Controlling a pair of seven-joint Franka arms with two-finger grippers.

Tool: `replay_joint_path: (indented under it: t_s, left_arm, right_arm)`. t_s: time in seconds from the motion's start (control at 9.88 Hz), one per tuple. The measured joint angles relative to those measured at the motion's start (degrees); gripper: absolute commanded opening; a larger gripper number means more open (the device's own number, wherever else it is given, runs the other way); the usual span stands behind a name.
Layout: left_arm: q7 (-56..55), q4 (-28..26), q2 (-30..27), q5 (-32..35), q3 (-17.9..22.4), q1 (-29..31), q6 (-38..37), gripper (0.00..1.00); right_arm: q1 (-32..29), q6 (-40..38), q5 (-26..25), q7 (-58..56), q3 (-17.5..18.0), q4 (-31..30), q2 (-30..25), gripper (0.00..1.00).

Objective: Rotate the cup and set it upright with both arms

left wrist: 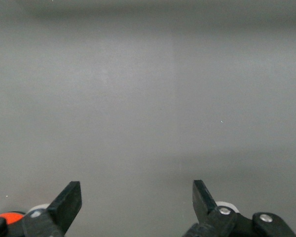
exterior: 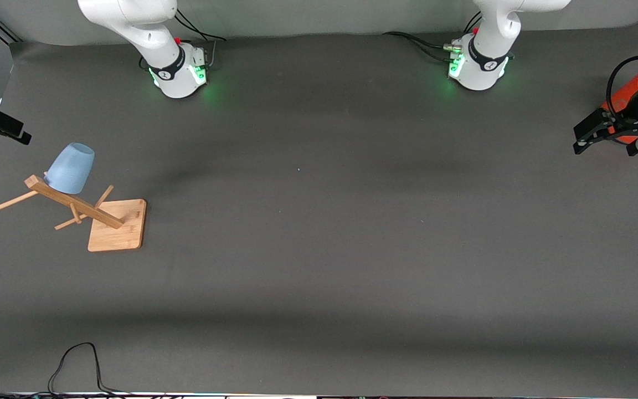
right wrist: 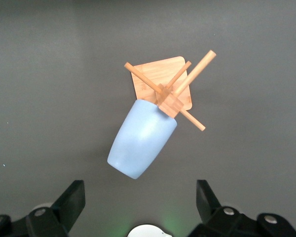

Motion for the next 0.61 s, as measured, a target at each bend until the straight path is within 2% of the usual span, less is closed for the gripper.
replay_joint_path:
  t_s: [0.61]
  left_arm:
    - [0.01, 0.11, 0.01, 0.00, -0.02, 0.00, 0.10, 1.00]
  right_arm:
    - [0.12, 1.39, 0.02, 27.71, -0.04, -1.16, 1.04, 1.00]
